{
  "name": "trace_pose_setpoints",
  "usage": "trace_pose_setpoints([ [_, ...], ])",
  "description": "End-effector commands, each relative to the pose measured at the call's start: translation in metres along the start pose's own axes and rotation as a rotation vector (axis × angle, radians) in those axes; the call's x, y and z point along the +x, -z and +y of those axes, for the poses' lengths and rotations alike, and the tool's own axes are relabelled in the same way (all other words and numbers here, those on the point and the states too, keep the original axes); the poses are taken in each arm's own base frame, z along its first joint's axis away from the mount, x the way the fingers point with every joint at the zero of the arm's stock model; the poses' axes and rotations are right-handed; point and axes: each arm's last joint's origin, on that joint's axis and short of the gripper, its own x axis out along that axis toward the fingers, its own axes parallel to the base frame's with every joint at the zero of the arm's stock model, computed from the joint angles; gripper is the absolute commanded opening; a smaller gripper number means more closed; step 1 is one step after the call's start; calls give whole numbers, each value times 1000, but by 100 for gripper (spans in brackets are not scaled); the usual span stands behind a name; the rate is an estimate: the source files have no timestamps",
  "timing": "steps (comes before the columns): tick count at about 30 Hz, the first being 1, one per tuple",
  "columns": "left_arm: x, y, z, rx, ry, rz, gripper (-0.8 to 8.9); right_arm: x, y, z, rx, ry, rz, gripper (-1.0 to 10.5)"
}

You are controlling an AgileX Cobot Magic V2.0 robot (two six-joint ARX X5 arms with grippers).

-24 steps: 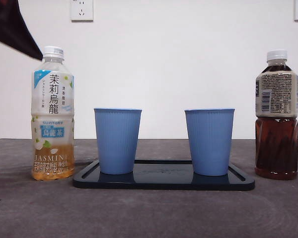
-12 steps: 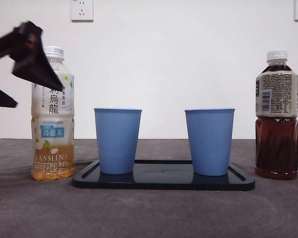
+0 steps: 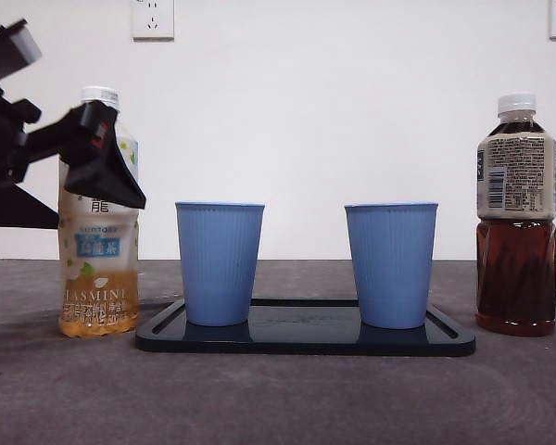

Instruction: Pour the drink into the cup

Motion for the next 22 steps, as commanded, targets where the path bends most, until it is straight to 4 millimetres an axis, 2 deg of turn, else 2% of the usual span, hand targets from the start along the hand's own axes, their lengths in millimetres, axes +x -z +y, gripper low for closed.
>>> trace_pose_setpoints([
  [1, 10, 4, 0, 35, 3, -6, 531, -3, -4, 1, 10, -10, -20, 444],
  [11, 26, 6, 2, 72, 10, -81, 522, -3, -4, 1, 11, -13, -19, 444],
  [22, 33, 11, 4, 74, -1, -73, 232, -3, -4, 1, 19, -14, -19, 444],
])
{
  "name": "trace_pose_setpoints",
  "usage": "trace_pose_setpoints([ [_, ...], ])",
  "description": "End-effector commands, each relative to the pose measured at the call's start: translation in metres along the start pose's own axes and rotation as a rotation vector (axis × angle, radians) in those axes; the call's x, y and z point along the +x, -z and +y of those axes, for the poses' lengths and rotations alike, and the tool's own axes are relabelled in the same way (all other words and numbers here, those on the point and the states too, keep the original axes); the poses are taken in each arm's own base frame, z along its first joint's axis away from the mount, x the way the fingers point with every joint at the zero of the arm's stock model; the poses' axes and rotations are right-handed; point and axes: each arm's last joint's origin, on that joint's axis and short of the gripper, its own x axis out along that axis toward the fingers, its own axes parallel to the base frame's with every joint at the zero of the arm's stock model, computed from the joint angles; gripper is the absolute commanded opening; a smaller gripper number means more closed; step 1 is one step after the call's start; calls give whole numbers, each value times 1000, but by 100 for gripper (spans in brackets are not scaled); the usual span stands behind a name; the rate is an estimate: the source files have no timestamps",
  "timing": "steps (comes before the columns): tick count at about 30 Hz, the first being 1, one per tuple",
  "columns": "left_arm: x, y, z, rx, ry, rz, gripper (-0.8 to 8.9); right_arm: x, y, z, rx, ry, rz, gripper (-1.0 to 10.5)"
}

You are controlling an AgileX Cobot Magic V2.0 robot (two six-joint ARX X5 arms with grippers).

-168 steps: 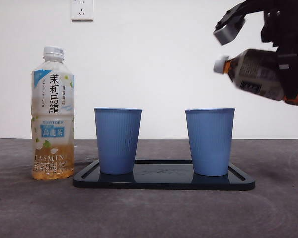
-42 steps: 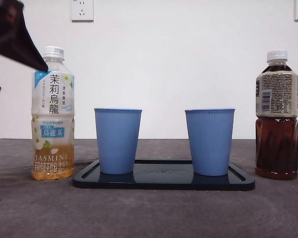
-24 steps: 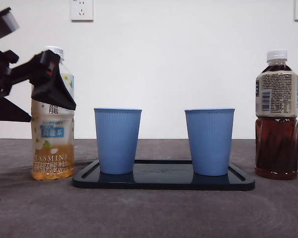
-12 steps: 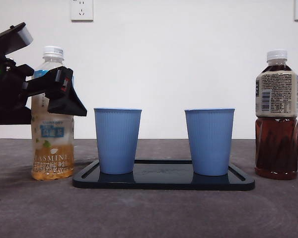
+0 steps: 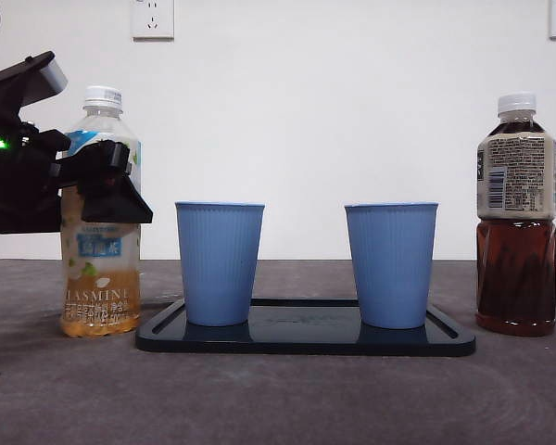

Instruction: Pour the drink into the cup

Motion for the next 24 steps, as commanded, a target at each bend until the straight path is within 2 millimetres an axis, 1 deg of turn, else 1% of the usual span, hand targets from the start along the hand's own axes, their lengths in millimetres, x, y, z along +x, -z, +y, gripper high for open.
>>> trace_pose_setpoints([
  [1, 3, 3, -1, 8, 11, 18, 210, -3, -4, 1, 15, -11, -19, 444],
  [6, 2, 2, -1, 9, 12, 9, 206, -3, -4, 1, 15, -11, -20, 444],
  [10, -5, -9, -2, 12, 15, -40, 207, -3, -4, 1, 15, -12, -22, 444],
  [13, -15, -24, -4, 0, 19, -75, 206, -3, -4, 1, 15, -12, -21, 444],
  [16, -29, -42, -6, -31, 17, -42, 207, -3, -4, 1, 15, -12, -22, 444],
  [19, -45, -63, -9, 5, 10, 39, 207, -3, -4, 1, 16, -12, -21, 444],
  [24, -66, -101, -13, 92, 7, 237, 207, -3, -4, 1, 16, -12, -22, 444],
])
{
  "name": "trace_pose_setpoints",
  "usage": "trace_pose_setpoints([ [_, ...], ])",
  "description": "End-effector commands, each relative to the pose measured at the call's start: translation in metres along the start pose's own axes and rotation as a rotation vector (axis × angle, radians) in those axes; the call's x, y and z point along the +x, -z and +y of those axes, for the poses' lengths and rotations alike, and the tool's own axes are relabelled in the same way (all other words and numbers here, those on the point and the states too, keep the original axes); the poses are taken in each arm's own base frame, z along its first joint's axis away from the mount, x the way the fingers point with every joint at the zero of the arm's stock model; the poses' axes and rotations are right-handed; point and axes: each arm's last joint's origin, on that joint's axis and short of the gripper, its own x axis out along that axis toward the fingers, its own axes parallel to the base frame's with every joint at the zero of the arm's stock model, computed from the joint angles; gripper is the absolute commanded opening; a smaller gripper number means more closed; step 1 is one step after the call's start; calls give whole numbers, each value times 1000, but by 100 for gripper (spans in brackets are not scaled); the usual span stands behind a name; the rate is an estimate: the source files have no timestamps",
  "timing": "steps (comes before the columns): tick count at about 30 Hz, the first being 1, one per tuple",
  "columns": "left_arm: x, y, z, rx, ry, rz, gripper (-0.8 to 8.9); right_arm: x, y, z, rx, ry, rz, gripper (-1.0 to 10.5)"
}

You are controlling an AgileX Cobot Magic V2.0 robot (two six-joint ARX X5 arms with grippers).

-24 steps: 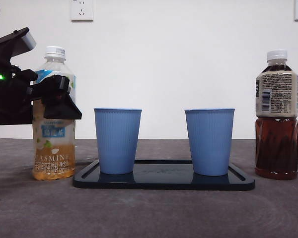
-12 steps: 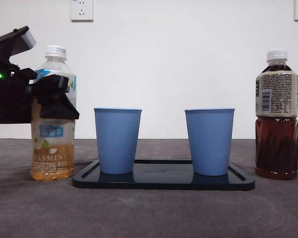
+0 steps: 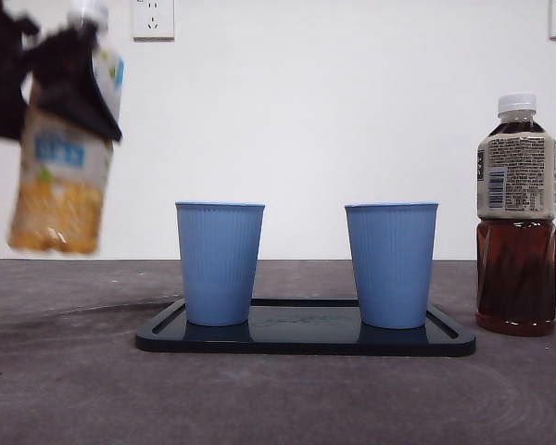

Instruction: Pour the drink into the cup

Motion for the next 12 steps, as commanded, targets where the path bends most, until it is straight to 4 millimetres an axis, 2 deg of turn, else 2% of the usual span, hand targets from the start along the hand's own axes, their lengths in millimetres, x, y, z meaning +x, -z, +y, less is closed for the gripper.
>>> trace_pose_setpoints([
  [1, -13, -23, -3, 82, 9, 106, 207, -3, -4, 1, 17, -10, -22, 444],
  [6, -20, -52, -4, 131, 15, 232, 207, -3, -4, 1, 18, -10, -22, 444],
  [12, -5, -73, -7, 227, -18, 357, 206, -3, -4, 1, 19, -10, -21, 444],
])
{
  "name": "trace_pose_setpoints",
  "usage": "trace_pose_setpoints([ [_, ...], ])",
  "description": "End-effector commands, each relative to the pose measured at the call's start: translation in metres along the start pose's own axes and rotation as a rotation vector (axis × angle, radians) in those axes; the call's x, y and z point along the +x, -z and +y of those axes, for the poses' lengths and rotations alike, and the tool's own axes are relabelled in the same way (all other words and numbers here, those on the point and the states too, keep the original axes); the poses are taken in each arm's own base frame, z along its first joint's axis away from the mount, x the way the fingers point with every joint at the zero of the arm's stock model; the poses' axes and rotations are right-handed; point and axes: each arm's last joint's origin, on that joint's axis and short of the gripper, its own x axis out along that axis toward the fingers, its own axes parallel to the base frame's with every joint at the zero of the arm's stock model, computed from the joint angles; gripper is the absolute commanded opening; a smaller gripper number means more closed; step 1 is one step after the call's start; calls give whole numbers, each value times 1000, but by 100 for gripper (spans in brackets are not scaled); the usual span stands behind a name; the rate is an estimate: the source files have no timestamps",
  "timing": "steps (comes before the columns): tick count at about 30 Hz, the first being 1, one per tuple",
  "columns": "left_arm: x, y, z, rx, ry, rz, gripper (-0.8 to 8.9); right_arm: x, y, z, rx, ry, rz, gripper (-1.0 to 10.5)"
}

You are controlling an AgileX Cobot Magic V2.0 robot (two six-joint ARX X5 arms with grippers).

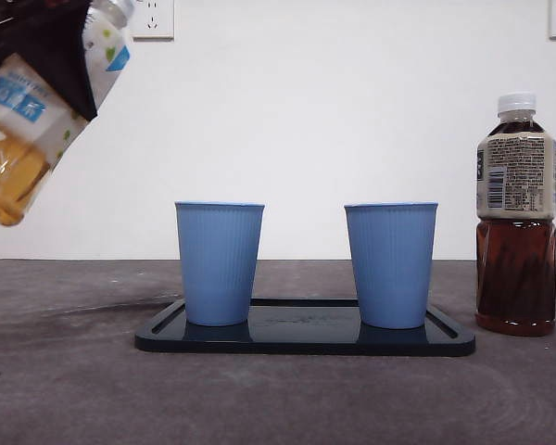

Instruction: Pour the drink into the cup

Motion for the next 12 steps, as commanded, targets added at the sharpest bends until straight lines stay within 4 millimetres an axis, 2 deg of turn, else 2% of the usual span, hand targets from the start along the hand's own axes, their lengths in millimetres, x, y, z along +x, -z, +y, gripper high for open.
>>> trace_pose_setpoints([
  [1, 1, -20, -1, 96, -40, 0, 206, -3, -4, 1, 21, -10, -22, 444],
  [5, 16, -31, -7, 173, -77, 71, 206, -3, -4, 1, 32, -10, -21, 444],
  [12, 39, -35, -22, 353, -232, 222, 207, -3, -4, 1, 33, -3, -23, 444],
])
